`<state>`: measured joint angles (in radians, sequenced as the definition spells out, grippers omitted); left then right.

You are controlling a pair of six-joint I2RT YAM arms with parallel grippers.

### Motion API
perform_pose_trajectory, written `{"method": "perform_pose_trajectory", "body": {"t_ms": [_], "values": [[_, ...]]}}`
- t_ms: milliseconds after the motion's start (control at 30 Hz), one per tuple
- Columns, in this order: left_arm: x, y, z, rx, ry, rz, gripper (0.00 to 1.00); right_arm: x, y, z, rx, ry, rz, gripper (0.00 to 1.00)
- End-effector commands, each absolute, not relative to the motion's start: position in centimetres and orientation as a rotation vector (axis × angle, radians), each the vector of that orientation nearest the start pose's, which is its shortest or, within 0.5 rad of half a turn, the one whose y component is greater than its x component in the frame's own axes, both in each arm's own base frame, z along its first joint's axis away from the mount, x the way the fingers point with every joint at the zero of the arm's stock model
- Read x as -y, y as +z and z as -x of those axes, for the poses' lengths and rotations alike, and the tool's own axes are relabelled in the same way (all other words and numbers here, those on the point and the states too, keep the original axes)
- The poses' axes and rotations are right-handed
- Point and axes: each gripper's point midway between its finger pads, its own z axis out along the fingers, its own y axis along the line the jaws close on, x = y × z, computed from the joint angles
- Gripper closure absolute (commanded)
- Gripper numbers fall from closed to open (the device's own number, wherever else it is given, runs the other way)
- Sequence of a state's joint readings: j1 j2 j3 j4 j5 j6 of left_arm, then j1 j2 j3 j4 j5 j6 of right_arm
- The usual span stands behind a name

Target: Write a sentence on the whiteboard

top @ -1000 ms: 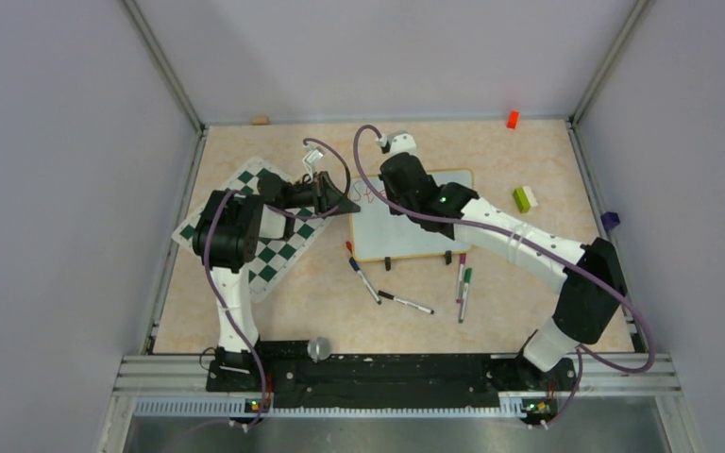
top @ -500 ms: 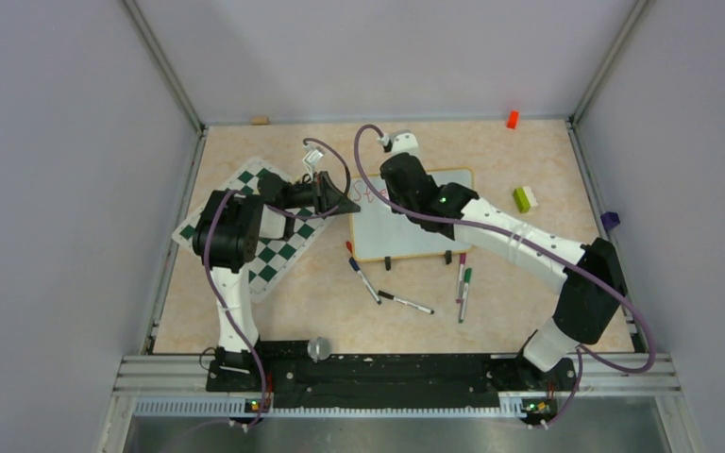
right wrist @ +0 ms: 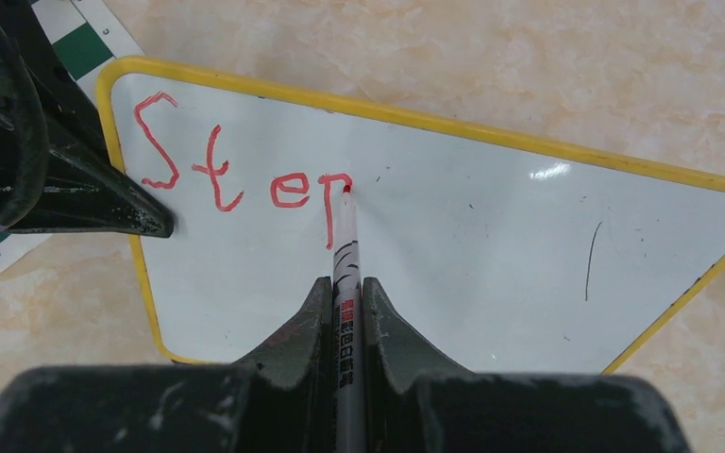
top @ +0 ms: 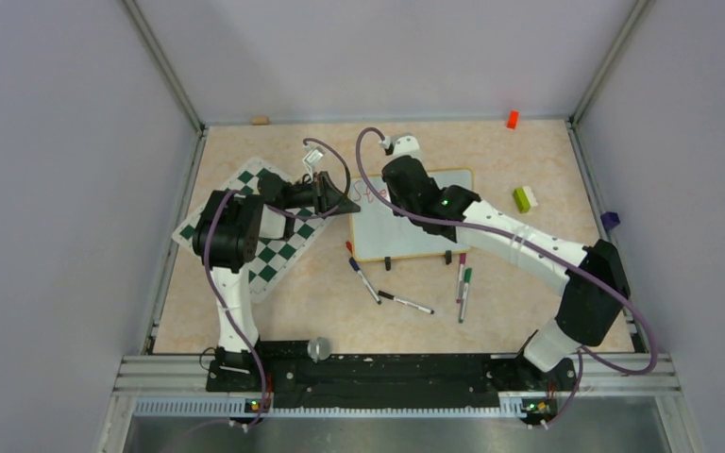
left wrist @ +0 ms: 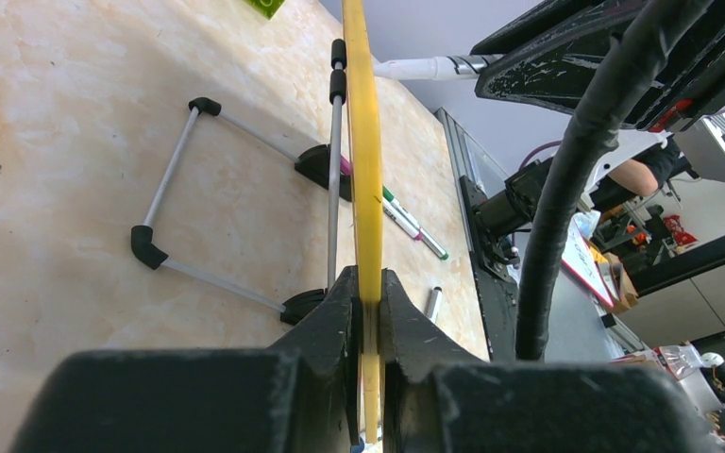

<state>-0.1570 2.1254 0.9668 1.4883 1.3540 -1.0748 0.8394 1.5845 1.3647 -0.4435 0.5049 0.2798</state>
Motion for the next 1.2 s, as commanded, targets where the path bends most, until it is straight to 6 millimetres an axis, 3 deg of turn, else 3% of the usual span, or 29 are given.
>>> {"method": "perform_pose_trajectory", "body": {"t_ms": [0,300,333,367,467,567,800,967,1167], "values": [[24.0,16.8,-35.3,-1.53,-1.676,-0.819,1.0,-26.8,20.5,-34.3,-2.131,0.103,0.345,1.0],[24.0,16.8,-35.3,-1.53,-1.677,-0.819,1.0,-27.7,20.6,-34.4,-2.126,0.146,0.351,1.0],[24.0,16.8,-35.3,-1.53,-1.676,-0.819,1.0,-26.8,20.7,-35.2,-2.128,0.133,0.319,1.0],[24.0,16.8,-35.3,-1.53,-1.676,-0.819,1.0,-27.6,21.0,-34.6,-2.119,0.147,0.338,1.0],[24.0,16.7,-35.3,-1.532,-1.677,-0.818,1.0,-27.4,22.5,-34.5,-2.087,0.164,0.309,1.0],[24.0,16.8,-35.3,-1.529,-1.676,-0.819,1.0,-26.7,24.1,-34.1,-2.047,0.188,0.286,1.0],[24.0,16.8,-35.3,-1.53,-1.677,-0.819,1.0,-25.1,25.7,-32.7,-2.005,0.225,0.28,1.0],[24.0,16.9,-35.3,-1.529,-1.676,-0.819,1.0,-23.3,25.2,-33.0,-2.018,0.166,0.257,1.0],[24.0,16.8,-35.3,-1.53,-1.677,-0.819,1.0,-23.3,24.2,-33.4,-2.039,0.146,0.261,1.0]]}}
